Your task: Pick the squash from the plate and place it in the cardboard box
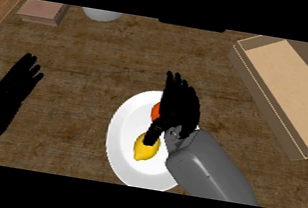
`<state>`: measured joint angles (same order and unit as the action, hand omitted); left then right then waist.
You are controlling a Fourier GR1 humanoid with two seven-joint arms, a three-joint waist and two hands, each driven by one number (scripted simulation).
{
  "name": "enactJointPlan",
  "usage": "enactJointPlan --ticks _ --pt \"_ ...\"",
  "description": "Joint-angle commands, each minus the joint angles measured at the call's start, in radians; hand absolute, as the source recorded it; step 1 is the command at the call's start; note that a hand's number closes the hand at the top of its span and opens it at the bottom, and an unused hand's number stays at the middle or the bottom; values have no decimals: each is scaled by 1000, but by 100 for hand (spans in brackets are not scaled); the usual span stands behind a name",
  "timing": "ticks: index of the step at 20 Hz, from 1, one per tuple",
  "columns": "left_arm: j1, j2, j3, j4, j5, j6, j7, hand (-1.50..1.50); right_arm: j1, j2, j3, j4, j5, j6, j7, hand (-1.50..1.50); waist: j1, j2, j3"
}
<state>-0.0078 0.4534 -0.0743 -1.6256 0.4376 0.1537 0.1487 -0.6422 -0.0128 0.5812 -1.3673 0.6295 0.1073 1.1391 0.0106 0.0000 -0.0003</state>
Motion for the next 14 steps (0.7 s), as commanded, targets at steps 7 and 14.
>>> enactJointPlan --ticks 7,14 --pt "32 -1 61 22 20 -82 -24 0 -25 12 23 144 -23 -48 105 -150 2 0 0" --pt "-20 9 86 2 12 -75 49 0 -87 12 35 160 -83 -16 180 -150 1 -1 0"
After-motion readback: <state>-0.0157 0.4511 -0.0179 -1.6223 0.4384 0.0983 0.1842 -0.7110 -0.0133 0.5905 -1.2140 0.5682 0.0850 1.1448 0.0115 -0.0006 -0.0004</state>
